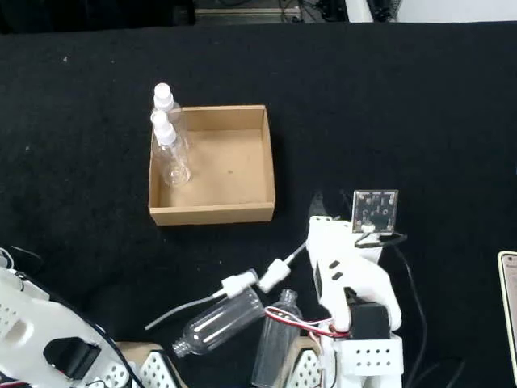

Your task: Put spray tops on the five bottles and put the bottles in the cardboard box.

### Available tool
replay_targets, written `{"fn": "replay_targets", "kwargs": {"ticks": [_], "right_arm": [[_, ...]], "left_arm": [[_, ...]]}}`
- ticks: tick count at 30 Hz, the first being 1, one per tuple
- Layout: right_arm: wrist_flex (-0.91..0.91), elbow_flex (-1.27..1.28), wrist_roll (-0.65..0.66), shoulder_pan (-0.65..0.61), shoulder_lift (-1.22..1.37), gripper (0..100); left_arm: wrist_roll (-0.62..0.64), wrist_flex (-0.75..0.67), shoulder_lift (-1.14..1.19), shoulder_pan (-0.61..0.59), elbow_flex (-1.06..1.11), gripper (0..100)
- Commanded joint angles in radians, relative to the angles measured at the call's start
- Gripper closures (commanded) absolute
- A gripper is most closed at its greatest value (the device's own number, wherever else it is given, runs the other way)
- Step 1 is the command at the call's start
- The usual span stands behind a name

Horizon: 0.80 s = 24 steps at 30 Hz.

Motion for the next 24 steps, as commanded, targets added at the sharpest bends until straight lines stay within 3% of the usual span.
{"fn": "replay_targets", "kwargs": {"ticks": [1, 11, 18, 24], "right_arm": [[0.0, -0.016, -0.002, -0.011, -0.097, 88.7], [0.0, -0.016, -0.002, -0.011, -0.097, 88.7], [0.0, -0.016, -0.002, -0.011, -0.097, 88.7], [0.0, -0.016, -0.002, -0.011, -0.097, 88.7]], "left_arm": [[0.008, 0.008, -0.06, -0.005, -0.024, 65], [0.008, 0.008, -0.06, -0.002, -0.024, 66], [0.003, 0.006, -0.06, -0.001, -0.042, 92], [-0.04, 0.006, -0.063, 0.018, -0.05, 97]]}}
